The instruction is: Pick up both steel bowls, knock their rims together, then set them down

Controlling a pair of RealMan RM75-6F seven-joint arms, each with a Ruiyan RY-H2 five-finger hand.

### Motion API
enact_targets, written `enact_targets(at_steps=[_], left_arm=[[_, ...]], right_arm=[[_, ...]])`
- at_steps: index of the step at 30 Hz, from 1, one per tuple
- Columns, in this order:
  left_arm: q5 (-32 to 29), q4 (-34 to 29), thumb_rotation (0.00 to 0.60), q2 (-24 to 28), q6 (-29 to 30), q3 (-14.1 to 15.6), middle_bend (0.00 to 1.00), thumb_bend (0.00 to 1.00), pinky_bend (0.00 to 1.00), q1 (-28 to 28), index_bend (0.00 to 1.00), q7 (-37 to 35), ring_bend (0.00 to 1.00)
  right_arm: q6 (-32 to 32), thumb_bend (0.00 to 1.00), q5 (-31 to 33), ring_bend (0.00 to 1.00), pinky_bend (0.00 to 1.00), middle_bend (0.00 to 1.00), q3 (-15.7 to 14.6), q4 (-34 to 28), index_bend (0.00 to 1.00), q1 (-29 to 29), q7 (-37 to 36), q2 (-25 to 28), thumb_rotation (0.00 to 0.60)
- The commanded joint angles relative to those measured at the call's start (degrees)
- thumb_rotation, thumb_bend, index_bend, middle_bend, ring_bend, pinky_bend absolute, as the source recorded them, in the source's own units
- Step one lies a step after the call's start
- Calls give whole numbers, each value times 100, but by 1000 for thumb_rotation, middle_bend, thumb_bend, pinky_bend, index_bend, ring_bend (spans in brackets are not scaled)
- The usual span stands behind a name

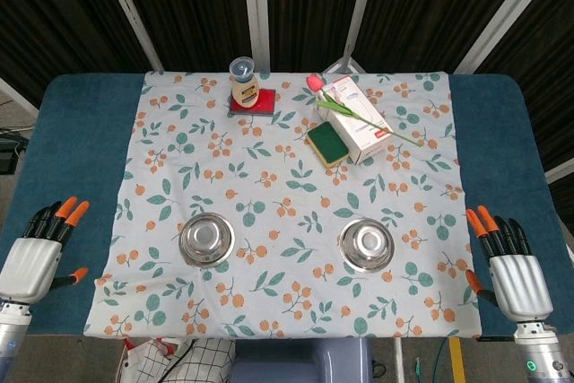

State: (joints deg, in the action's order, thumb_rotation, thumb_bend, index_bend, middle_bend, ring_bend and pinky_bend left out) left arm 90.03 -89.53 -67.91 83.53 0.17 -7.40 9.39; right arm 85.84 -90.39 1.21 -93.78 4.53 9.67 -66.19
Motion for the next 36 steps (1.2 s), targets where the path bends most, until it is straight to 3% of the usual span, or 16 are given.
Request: enact_targets(at_steps=[1,11,17,24,36], left_arm=[[-29,-17,600,0,-39,3,0,100,99,-7,0,16,0],[47,-57,600,-155,-506,-41,0,100,99,-348,0,-112,0],[-649,-396,600,-646,-1523,-398,0,101,99,-967,0,1099,0],[-1648,-612,600,-1302,-2257,-744,0,101,99,-1550,0,2314,0],[-2505,-531,600,-2166,-2854,-773,0,101,108,-2252,0,3218,0]], right_arm=[[-13,353,7,0,0,0,-1,-5,0,2,9,2,600],[16,353,-74,0,0,0,-25,-57,0,-7,-24,20,600],[19,352,-150,0,0,0,-47,-86,0,2,-149,71,600],[16,353,-179,0,0,0,-47,-71,0,14,-379,161,600],[-10,352,-193,0,0,0,-36,-33,0,42,-622,226,600]])
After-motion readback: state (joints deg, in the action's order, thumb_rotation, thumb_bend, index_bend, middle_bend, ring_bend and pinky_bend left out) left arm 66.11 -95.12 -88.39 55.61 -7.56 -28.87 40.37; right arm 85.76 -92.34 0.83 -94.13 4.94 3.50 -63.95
